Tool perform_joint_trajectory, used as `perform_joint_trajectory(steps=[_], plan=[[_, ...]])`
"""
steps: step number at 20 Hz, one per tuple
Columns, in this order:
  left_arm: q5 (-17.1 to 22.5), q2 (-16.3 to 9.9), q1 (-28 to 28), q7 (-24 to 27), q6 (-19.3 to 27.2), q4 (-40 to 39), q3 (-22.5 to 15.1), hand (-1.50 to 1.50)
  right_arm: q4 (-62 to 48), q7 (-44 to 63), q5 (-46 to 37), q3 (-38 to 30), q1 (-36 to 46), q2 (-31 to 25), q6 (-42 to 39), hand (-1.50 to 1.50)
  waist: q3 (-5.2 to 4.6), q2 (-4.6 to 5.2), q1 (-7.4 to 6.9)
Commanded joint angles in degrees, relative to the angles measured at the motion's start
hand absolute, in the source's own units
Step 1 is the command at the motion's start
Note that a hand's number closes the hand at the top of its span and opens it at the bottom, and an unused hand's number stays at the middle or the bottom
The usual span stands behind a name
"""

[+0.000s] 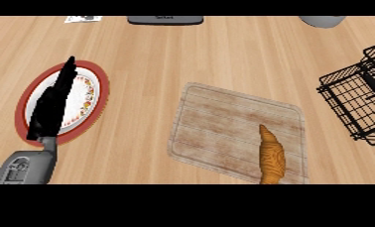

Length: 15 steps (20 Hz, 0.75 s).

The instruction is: Pick the lemon from the cutting board and place it in the tiered basket

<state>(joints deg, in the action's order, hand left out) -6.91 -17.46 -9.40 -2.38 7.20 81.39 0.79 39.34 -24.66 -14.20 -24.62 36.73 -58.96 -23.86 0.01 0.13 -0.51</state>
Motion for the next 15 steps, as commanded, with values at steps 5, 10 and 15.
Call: perform_joint_trajectory(steps=[5,10,15], plan=[[0.23,-0.17,-2.04,-1.37,-1.04,0.07,0.66,0.00,-16.69,-2.83,1.92,-5.24,-1.51,-11.78,-10.34,-1.50,0.20,0.48,-0.49],[0.48,-0.75,2.67,-0.10,-1.23,2.61,1.43,0.00,-22.49,-12.82,1.76,-6.44,-8.05,-15.70,-14.94,-1.50,0.36,0.33,-0.30],[-0.49,-0.09,-1.67,-3.17,-0.19,1.90,0.92,0.00,-24.60,-15.30,3.57,-7.61,-9.34,-17.23,-18.40,-1.50,0.65,0.47,0.65]])
